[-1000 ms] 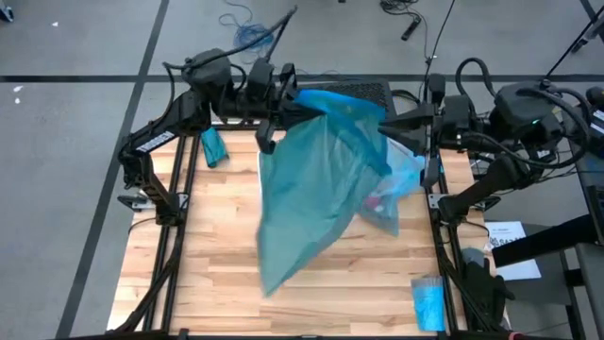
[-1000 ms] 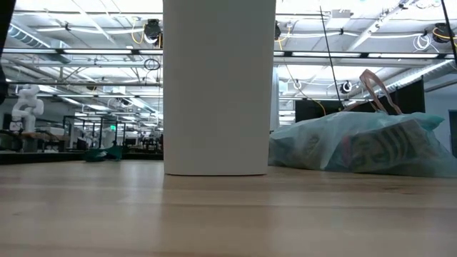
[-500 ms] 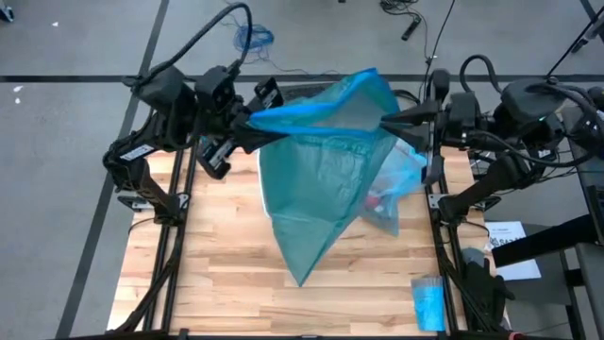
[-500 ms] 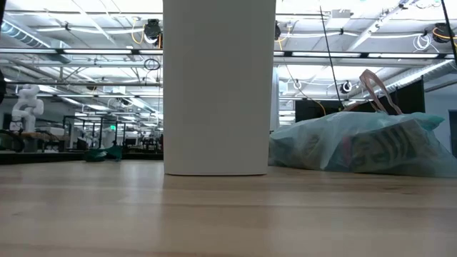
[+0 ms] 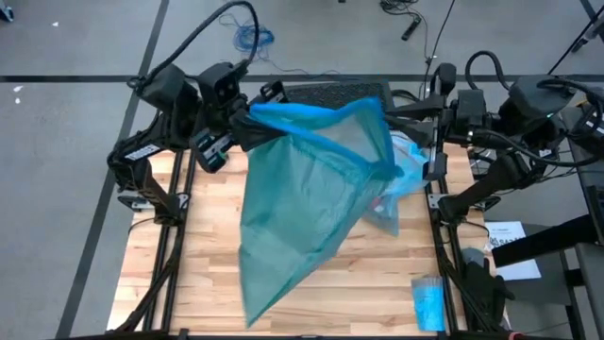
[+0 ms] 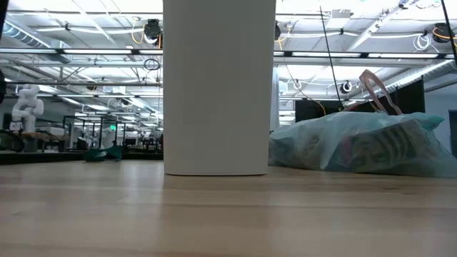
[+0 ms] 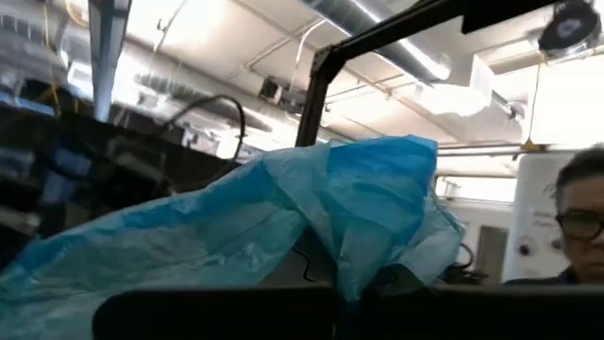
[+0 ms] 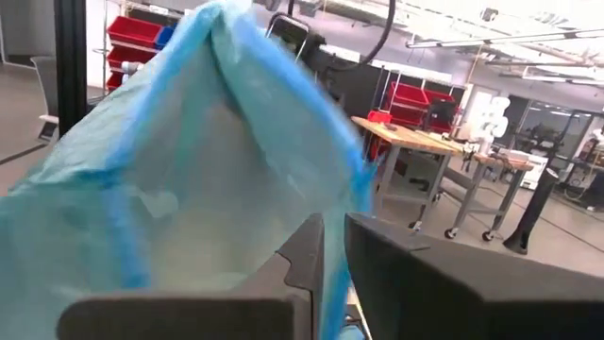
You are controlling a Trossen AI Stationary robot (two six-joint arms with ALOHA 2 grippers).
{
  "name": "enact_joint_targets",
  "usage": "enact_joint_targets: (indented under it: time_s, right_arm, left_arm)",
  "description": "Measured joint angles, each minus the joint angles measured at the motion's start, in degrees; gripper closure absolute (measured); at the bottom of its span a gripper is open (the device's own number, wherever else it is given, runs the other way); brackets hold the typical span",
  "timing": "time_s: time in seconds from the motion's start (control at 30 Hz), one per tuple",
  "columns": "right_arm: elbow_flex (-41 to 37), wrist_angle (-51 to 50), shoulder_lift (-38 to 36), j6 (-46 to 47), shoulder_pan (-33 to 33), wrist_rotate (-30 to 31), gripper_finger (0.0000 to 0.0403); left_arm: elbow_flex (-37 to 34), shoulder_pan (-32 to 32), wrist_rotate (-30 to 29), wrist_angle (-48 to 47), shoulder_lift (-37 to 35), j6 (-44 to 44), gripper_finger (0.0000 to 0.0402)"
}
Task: Place trash/remove bag and relplace
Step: Insert the blue trash bag into the white trash bin
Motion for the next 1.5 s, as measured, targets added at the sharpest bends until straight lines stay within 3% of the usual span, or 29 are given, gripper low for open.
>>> enact_joint_targets:
  time_s: [0.27,0.4,0.6,0.87,1.1,1.5]
  right_arm:
    - [0.01,0.01,-0.1,0.64,-0.45,-0.39,0.0365]
    - [0.02,-1.75,0.57,2.95,-0.45,-5.99,0.0365]
    - [0.02,-4.02,2.67,5.01,-0.38,-8.36,0.0365]
    - [0.0,-4.75,4.59,6.39,-0.33,-10.79,0.0365]
    - [0.02,-1.26,4.37,5.35,0.16,-11.06,0.0365]
    - [0.02,-4.43,8.72,10.99,-4.2,-31.85,0.0375]
  left_arm:
    - [-1.33,4.59,1.98,-1.28,1.56,-4.62,0.0401]
    - [-1.46,9.21,4.86,-1.53,1.64,-4.58,0.0401]
    - [-1.46,15.64,9.8,-4.95,2.15,-4.31,0.0402]
    - [-1.46,19.32,11.96,-20.21,3.77,4.42,0.0401]
    - [-1.46,20.81,11.6,-25.58,4.5,11.43,0.0402]
    - [-1.42,27.8,12.18,-25.1,4.72,13.48,0.0402]
